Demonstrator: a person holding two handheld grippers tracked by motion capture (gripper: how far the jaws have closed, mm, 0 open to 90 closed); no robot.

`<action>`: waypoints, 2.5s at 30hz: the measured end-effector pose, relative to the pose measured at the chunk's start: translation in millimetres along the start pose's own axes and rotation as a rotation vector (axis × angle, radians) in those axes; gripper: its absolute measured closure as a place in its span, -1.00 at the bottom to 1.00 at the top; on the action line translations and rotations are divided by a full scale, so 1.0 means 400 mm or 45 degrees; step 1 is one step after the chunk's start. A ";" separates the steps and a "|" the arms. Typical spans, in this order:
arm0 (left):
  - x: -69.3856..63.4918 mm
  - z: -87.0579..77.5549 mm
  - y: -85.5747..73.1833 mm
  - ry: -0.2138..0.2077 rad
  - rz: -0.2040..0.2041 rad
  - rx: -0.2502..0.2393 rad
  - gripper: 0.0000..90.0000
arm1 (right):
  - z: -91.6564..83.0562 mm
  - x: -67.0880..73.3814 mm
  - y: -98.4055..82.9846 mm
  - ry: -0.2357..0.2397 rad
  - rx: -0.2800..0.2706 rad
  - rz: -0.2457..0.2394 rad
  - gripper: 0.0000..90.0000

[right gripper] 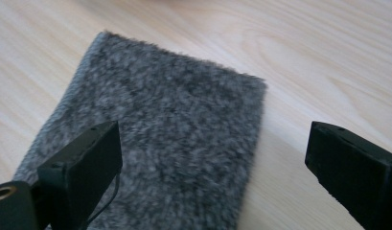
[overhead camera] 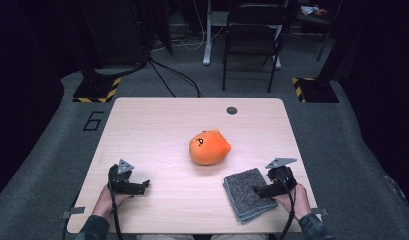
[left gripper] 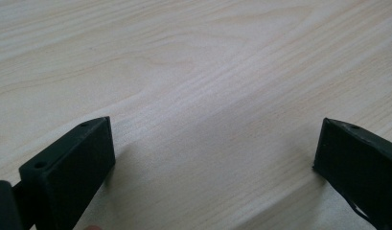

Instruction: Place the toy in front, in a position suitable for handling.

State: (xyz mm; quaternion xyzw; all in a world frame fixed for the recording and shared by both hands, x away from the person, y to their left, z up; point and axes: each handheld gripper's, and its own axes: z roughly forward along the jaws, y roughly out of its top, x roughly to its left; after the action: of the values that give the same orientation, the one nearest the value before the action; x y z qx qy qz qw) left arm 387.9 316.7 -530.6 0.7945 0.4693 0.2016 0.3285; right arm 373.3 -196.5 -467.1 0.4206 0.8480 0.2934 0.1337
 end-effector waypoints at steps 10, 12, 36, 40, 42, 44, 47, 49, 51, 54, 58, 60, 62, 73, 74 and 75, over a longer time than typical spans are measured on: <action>-0.001 0.001 0.000 0.001 -0.010 -0.008 -1.00 | 0.058 0.061 -0.003 0.039 0.084 -0.121 -0.88; -0.001 0.001 0.000 0.001 -0.010 -0.008 -1.00 | 0.064 0.062 -0.004 0.037 0.095 -0.143 -0.85; -0.002 0.001 -0.001 0.002 -0.011 -0.012 -1.00 | 0.085 0.048 -0.021 0.064 0.103 -0.125 0.57; -0.002 0.001 -0.001 0.002 -0.011 -0.011 -1.00 | 0.083 0.047 -0.021 0.055 0.102 -0.122 0.69; -0.002 0.001 -0.001 0.002 -0.010 -0.011 -1.00 | 0.078 0.042 -0.019 0.065 0.101 -0.112 0.71; -0.002 0.001 0.000 0.001 -0.010 -0.009 -1.00 | 0.073 0.036 -0.019 0.045 0.084 -0.098 0.71; -0.002 0.001 0.000 0.001 -0.010 -0.008 -1.00 | 0.061 0.025 -0.016 0.039 0.060 -0.084 0.71; -0.002 0.001 -0.001 0.002 -0.011 -0.011 -1.00 | 0.055 0.022 -0.015 0.025 0.050 -0.077 0.71; -0.002 0.001 0.000 0.001 -0.010 -0.008 -1.00 | 0.040 0.014 -0.009 0.002 0.028 -0.076 0.71; -0.002 0.001 0.000 0.001 -0.010 -0.008 -1.00 | 0.020 0.001 -0.002 -0.037 -0.009 -0.053 0.70; -0.002 0.001 0.000 0.001 -0.010 -0.008 -1.00 | -0.006 -0.033 0.006 -0.098 -0.047 -0.004 0.70; -0.001 0.001 0.000 0.001 -0.010 -0.008 -1.00 | -0.019 -0.054 0.008 -0.122 -0.065 0.026 0.70; -0.002 0.001 0.000 0.001 -0.010 -0.008 -1.00 | -0.028 -0.070 0.010 -0.156 -0.066 0.043 0.70; 0.000 0.000 0.000 -0.001 0.000 -0.001 -1.00 | -0.006 -0.178 0.031 -0.280 -0.038 0.168 0.70; 0.000 0.000 0.000 -0.001 0.000 -0.001 -1.00 | -0.006 -0.178 0.031 -0.280 -0.038 0.168 0.70; 0.000 0.000 0.000 -0.001 0.000 -0.001 -1.00 | 0.004 -0.198 0.034 -0.300 -0.032 0.192 0.69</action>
State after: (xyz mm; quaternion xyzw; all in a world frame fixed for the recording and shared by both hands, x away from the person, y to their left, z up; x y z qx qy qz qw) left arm 388.0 316.7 -530.7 0.7944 0.4690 0.2015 0.3291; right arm 431.0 -252.2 -461.8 0.5132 0.7886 0.2617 0.2151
